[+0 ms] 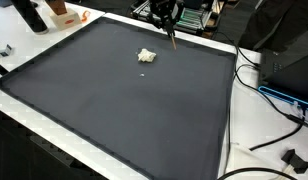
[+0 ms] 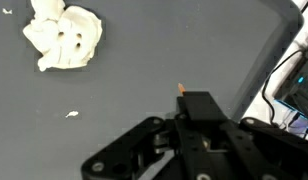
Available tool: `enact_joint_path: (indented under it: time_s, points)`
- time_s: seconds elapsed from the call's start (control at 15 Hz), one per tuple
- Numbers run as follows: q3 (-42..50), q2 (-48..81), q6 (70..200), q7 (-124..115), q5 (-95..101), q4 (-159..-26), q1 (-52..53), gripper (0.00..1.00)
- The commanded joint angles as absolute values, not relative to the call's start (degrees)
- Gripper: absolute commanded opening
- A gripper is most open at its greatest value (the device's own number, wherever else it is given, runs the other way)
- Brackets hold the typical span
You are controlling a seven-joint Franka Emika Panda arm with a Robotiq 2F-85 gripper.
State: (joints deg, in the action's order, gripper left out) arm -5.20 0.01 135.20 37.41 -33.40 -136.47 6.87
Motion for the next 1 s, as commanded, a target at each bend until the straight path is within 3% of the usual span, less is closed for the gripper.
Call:
enact_joint_path:
  time_s: [0.0, 0.93]
  points:
    - [-4.35, 1.34, 132.77, 42.80, -39.99, -136.29, 5.05, 0.03]
    - [-2.85, 8.03, 130.19, 46.10, -50.83, -134.93, -0.71, 0.03]
